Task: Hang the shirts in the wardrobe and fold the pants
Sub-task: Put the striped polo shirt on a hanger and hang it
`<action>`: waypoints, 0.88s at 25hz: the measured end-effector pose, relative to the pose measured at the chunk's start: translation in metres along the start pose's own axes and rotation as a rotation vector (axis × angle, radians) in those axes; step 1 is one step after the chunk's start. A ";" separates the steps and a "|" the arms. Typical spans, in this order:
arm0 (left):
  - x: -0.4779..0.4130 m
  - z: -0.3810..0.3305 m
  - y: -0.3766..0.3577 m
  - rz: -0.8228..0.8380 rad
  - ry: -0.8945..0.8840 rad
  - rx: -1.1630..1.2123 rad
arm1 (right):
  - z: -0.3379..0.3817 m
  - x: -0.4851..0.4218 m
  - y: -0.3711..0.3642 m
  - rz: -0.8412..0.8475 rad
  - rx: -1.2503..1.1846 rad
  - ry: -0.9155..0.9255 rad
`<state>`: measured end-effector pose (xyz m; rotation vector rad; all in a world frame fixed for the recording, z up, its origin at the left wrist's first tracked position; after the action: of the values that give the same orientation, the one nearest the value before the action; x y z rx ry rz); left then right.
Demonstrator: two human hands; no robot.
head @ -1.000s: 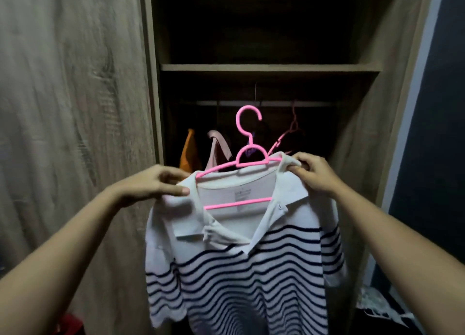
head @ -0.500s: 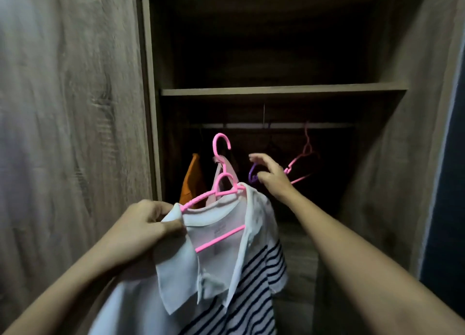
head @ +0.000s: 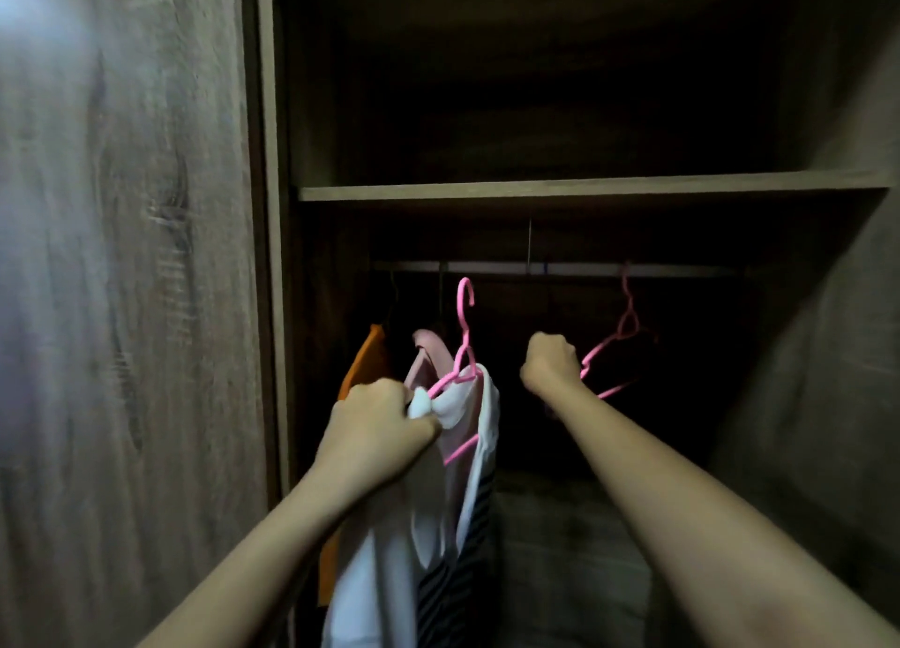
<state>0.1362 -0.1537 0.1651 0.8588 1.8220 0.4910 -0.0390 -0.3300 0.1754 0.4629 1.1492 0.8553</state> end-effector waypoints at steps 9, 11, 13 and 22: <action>-0.112 -0.059 -0.063 -0.135 0.156 0.067 | -0.039 -0.006 0.029 0.017 0.108 0.181; -0.126 -0.065 -0.075 -0.147 0.175 0.066 | -0.042 -0.007 0.032 -0.008 0.085 0.223; -0.129 -0.070 -0.092 -0.135 0.170 0.028 | -0.043 -0.008 0.034 -0.030 0.060 0.245; -0.113 -0.077 -0.103 -0.020 0.109 -0.069 | -0.040 -0.004 0.043 -0.069 -0.099 0.197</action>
<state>0.0568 -0.3020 0.1973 0.7794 1.9002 0.5945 -0.0917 -0.3106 0.1933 0.2604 1.2887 0.9080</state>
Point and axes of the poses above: each hand's wrist, its own x-axis away from the middle knuckle, its own y-axis out of the back of the hand, z = x × y, the point moved 6 cm from there along -x, towards the middle knuckle, and after that the axes turned 12 degrees about -z, right-handed, at the moved point
